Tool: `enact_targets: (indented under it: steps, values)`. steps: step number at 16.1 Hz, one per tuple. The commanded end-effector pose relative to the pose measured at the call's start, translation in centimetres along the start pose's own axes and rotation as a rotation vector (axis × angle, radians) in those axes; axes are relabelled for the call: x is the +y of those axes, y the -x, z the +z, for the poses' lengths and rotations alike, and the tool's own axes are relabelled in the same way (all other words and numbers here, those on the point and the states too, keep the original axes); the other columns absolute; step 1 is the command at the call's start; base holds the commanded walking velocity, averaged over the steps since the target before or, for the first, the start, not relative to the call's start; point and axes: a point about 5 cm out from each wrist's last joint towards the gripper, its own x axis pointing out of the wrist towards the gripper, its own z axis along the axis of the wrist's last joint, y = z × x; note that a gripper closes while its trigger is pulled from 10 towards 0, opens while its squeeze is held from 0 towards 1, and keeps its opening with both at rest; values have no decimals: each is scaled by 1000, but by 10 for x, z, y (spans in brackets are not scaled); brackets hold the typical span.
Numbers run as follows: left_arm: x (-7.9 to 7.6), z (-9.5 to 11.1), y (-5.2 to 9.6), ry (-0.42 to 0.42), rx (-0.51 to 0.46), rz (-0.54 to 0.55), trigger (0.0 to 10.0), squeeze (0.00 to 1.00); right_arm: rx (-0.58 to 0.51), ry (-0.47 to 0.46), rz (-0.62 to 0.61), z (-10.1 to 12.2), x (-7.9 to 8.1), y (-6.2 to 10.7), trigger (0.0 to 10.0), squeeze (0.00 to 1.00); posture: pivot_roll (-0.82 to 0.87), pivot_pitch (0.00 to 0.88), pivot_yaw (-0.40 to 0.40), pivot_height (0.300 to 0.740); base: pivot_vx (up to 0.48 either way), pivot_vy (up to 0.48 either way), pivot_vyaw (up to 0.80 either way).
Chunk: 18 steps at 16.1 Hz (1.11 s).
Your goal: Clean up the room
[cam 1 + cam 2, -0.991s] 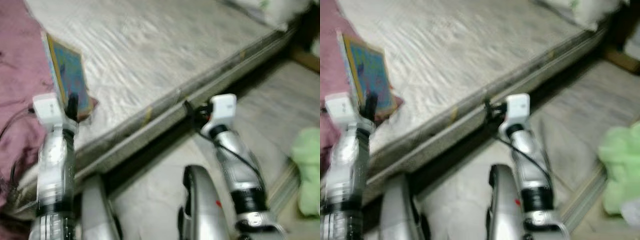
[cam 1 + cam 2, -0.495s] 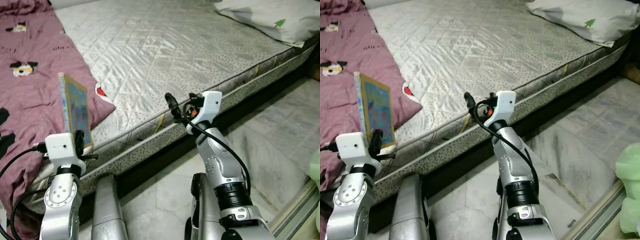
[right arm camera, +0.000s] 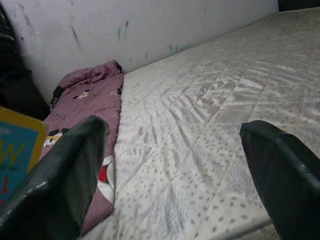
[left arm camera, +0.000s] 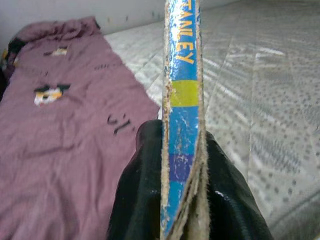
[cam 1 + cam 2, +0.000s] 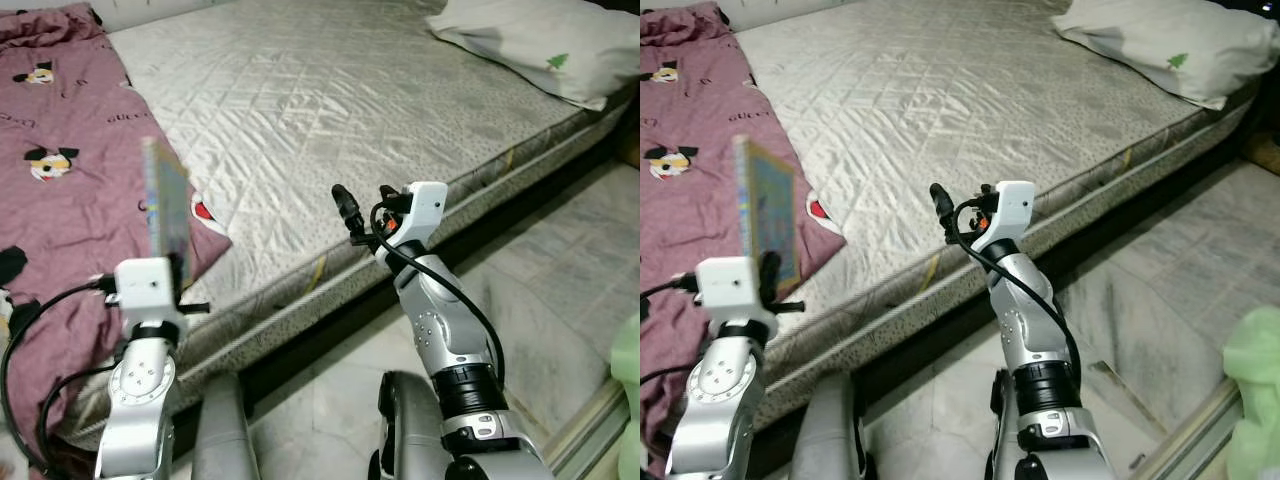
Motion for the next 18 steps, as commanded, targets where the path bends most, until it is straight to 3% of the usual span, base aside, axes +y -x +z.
enact_targets:
  steps: [1, 4, 7, 13, 16, 17, 18]
  values:
    - [2, 12, -4, -15, -48, 9, 10000, 0, -13, 4, 5, 3, 2, -3, 10000, 0, 2, 0, 53, 665, 0, 0, 0]
    - [-2, 20, -11, 38, -81, 0, 10000, 0, -15, 19, -6, 5, 0, -2, 10000, 0, -4, 0, 42, 705, 0, 0, 0]
    - [-4, 20, -10, 25, -91, -15, 10000, 0, -9, 36, -19, 3, -4, 2, 10000, 0, -8, 0, 47, 740, 0, 0, 0]
    - [-6, 23, -14, 70, -127, -85, 10000, 0, 2, 81, -60, 1, -11, 6, 10000, 0, -16, 0, 41, 740, 0, 0, 0]
    - [-2, 18, -11, -12, -133, -47, 10000, 0, 13, 109, -66, -3, -14, 11, 10000, 0, -19, 0, 36, 740, 0, 0, 0]
    - [-4, 13, -7, -25, -86, -23, 10000, 0, 30, 125, -79, -6, -16, 15, 10000, 0, -18, 0, 33, 740, 0, 0, 0]
    - [-12, 8, 4, 9, -71, -163, 10000, 0, 49, 148, -100, -9, -19, 18, 10000, 0, -14, 0, 29, 740, 0, 0, 0]
